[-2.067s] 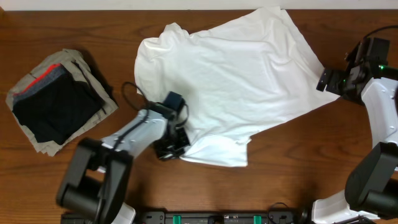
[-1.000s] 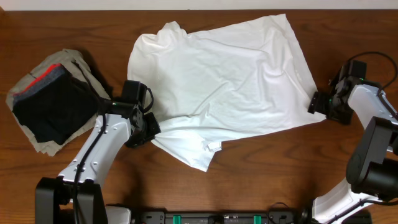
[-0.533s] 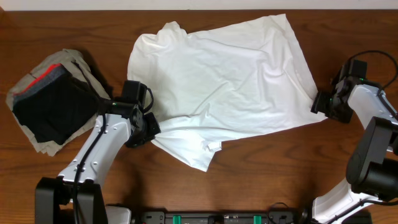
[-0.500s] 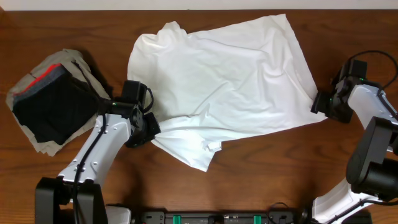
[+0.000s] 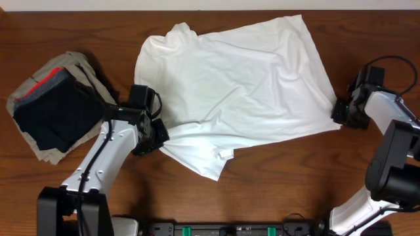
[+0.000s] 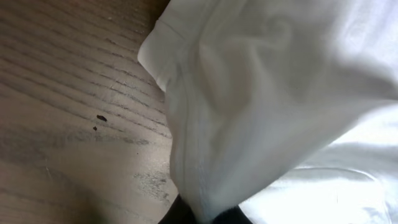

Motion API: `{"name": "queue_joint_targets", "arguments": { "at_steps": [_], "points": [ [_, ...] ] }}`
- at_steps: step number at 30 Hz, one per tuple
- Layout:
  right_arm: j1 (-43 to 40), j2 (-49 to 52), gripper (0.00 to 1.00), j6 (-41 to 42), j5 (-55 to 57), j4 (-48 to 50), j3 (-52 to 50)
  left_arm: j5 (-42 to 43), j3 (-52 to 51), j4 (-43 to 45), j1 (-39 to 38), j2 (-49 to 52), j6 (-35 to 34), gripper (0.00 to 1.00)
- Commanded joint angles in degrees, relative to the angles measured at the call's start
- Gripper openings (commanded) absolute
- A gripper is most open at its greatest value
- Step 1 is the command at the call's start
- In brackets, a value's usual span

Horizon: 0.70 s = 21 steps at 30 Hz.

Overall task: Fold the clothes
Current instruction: 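Hold the shirt corners with both grippers and stretch it flat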

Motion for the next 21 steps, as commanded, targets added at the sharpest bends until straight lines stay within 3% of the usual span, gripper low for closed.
{"name": "queue_joint_targets", "arguments": {
  "at_steps": [1, 10, 18, 20, 21],
  "points": [
    [-0.8, 1.9, 0.01, 0.2, 1.7, -2.7, -1.6, -2.8, 0.2, 0.1, 0.2, 0.0, 1.8, 0.07],
    [-3.1, 1.9, 0.01, 9.0, 2.6, -12.8, -1.6, -13.3, 0.2, 3.3, 0.2, 0.0, 1.9, 0.06],
    [-3.0, 1.9, 0.01, 10.4, 2.6, -17.7, -1.6, -12.7, 0.2, 3.5, 0.2, 0.0, 2.9, 0.06],
    [-3.0, 1.9, 0.01, 10.4, 2.4, -17.5, -1.6, -9.6, 0.2, 1.1, 0.2, 0.0, 2.9, 0.16],
    [-3.0, 1.9, 0.01, 10.3, 2.4, -17.5, -1.6, -7.0, 0.2, -0.4, 0.2, 0.0, 2.9, 0.29]
  ]
}}
